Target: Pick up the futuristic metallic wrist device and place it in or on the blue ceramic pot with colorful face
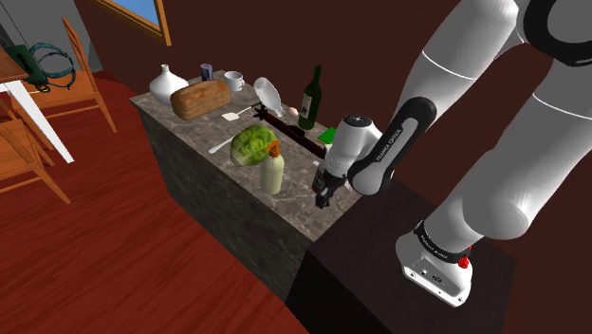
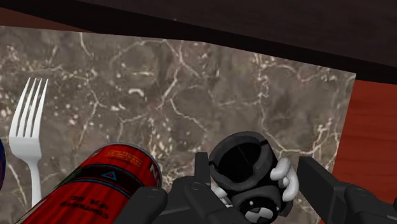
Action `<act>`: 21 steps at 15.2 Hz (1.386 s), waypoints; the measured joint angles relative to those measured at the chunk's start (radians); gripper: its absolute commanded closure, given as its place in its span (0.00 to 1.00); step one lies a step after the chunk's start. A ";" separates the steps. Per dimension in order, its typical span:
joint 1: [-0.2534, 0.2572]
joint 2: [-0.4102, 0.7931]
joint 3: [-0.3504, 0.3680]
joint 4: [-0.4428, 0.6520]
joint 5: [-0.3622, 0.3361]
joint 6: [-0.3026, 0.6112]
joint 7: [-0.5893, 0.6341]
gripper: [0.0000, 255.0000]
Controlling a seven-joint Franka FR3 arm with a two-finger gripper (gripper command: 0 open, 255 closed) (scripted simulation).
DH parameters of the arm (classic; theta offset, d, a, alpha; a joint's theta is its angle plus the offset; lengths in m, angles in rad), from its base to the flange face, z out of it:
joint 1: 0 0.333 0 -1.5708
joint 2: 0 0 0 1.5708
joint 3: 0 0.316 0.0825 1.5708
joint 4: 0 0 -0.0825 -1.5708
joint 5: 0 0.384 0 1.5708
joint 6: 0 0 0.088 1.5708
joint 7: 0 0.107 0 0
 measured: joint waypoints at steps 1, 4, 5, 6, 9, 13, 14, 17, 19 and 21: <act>-0.009 -0.024 0.014 -0.005 0.016 -0.019 -0.011 1.00; -0.021 -0.088 0.039 -0.014 0.062 -0.073 -0.043 1.00; -0.023 -0.110 0.043 -0.016 0.077 -0.093 -0.056 1.00; -0.022 -0.135 0.046 -0.019 0.091 -0.115 -0.066 1.00; -0.014 -0.207 0.048 -0.024 0.123 -0.182 -0.086 1.00; -0.004 -0.293 0.046 -0.025 0.145 -0.267 -0.098 1.00; -0.002 -0.314 0.045 -0.026 0.148 -0.286 -0.101 1.00; 0.003 -0.378 0.041 -0.022 0.155 -0.353 -0.106 1.00; 0.005 -0.417 0.038 -0.020 0.158 -0.395 -0.110 1.00; 0.006 -0.455 0.035 -0.015 0.160 -0.438 -0.111 1.00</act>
